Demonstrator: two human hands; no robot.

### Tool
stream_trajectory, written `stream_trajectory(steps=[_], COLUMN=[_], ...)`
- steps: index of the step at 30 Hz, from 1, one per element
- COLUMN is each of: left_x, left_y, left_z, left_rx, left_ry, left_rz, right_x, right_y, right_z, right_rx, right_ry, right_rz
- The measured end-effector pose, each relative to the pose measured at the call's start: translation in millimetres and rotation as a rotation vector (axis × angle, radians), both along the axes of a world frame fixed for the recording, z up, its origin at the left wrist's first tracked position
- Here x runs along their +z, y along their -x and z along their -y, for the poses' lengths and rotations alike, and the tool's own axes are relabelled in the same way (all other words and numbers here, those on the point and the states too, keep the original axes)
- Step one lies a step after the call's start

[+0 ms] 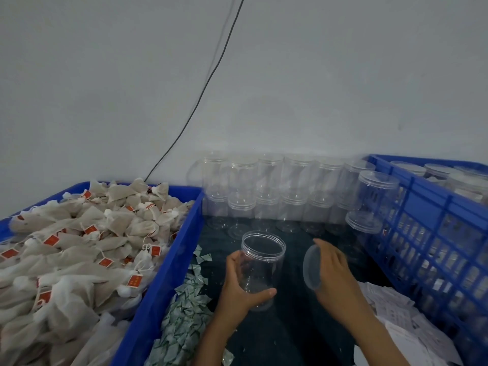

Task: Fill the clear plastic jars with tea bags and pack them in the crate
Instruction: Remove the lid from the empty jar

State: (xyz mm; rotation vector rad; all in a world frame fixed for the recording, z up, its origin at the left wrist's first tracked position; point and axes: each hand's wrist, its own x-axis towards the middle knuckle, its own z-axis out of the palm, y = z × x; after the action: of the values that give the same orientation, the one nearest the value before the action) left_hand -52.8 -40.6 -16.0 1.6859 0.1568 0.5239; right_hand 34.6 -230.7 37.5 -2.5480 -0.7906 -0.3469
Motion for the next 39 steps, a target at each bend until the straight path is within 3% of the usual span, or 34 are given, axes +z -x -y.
stream_trajectory(steps=[2, 6, 14, 24, 33, 36, 39], left_x=[-3, -9, -12, -12, 5, 14, 29], left_y=[-2, -4, -3, -3, 2, 9, 15], left_z=[2, 8, 8, 7, 10, 7, 4], left_rx=[-0.004, -0.039, -0.033, -0.05, -0.052, -0.128, -0.079], left_ry=[-0.002, 0.002, -0.066, -0.061, -0.034, -0.076, -0.127], left_rz=[-0.032, -0.09, -0.126, -0.172, -0.295, -0.37, -0.461], right_x=[-9, -21, -18, -43, -42, -32, -13], right_y=[5, 15, -2, -10, -5, 1, 8], right_z=[-4, -17, -23, -16, -13, -13, -14], right_rx=[0.009, 0.023, 0.212, 0.033, -0.007, 0.02, -0.008], right_ry=[0.311, 0.49, 0.356, 0.34, 0.104, -0.207, -0.56], right_rz=[0.105, 0.1, 0.005, -0.378, -0.483, -0.574, -0.488])
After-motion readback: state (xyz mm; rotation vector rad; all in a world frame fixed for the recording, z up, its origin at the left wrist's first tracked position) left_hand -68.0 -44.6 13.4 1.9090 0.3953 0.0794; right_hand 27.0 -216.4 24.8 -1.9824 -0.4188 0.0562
